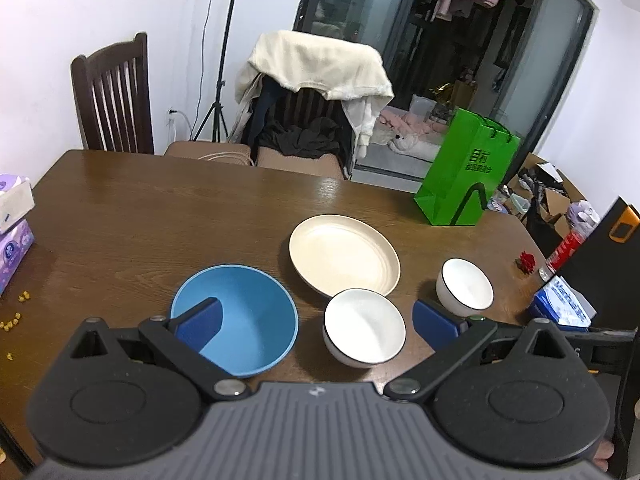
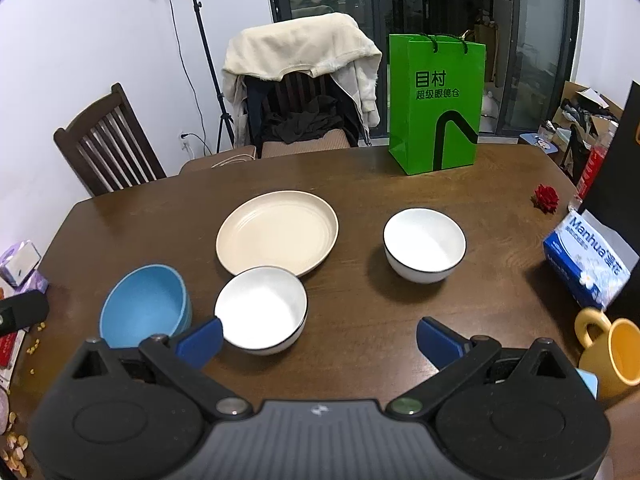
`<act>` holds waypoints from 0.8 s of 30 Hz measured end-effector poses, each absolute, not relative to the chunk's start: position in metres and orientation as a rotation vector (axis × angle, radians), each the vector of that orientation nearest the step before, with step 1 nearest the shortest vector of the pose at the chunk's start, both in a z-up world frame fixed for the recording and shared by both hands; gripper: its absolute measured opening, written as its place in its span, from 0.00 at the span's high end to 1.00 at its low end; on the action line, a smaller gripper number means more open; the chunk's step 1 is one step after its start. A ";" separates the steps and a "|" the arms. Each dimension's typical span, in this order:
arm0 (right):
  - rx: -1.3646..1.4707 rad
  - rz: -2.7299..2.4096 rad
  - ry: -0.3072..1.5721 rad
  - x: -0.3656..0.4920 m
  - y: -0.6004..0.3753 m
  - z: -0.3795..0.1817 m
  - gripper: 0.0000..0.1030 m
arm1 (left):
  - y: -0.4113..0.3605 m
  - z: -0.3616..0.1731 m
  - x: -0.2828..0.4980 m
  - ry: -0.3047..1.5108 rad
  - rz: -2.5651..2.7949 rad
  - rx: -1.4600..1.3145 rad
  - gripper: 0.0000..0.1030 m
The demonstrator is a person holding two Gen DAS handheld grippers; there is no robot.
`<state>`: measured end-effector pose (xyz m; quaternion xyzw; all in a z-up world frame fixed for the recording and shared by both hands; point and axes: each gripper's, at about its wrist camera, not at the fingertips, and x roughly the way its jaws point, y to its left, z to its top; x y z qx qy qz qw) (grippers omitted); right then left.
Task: Organize plates and bowls
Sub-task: 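Move both open grippers toward the blue bowl and the white bowls, then move both open grippers past the bowls toward the remaining cream plate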
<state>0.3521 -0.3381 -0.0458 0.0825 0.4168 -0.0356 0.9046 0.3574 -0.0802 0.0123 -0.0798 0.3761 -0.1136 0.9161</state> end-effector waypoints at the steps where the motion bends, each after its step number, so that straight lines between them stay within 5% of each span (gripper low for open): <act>1: 0.170 -0.072 0.864 0.356 -0.339 -0.046 0.00 | -0.081 0.012 0.363 0.781 -0.230 -0.172 0.00; 24: 0.168 -0.051 0.902 0.451 -0.373 -0.068 0.00 | -0.132 -0.006 0.464 0.844 -0.186 -0.130 0.00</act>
